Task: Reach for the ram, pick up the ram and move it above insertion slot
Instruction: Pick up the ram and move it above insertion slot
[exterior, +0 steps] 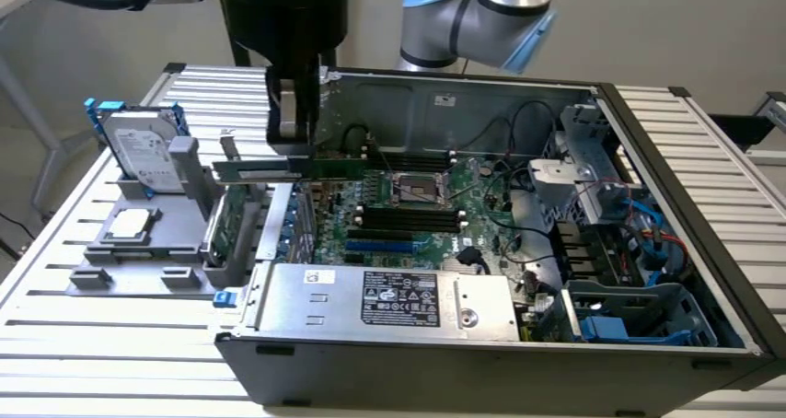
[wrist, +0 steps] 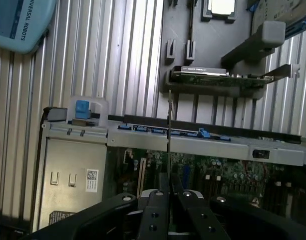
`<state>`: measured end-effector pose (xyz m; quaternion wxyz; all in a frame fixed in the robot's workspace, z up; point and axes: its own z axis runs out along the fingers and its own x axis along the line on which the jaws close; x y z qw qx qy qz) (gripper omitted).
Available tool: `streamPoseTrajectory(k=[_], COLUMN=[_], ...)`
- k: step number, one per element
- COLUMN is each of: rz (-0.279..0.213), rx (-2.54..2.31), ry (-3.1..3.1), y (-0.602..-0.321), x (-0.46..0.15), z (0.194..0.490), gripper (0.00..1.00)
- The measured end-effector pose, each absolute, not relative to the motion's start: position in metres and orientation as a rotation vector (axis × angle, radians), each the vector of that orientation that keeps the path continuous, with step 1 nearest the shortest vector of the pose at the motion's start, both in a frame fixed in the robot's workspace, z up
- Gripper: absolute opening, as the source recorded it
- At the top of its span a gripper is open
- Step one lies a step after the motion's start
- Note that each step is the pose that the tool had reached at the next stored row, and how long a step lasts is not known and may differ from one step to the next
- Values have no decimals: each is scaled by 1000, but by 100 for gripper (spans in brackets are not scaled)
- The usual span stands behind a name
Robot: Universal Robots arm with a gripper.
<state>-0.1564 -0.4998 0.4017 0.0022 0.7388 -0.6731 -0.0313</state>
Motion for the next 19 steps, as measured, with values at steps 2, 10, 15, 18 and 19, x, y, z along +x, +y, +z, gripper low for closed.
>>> streamPoseTrajectory(k=[2,10,15,18,19], rz=[-98,-98,-97,-97,-97], rx=[2318,2318,2318,2317,2317], ry=[-2112,-2112,-2112,-2111,-2111], y=[-500,-488,-472,-462,-459], x=[-147,-115,-101,-94,-91], z=[402,399,396,394,393], gripper=[13,13,13,13,13])
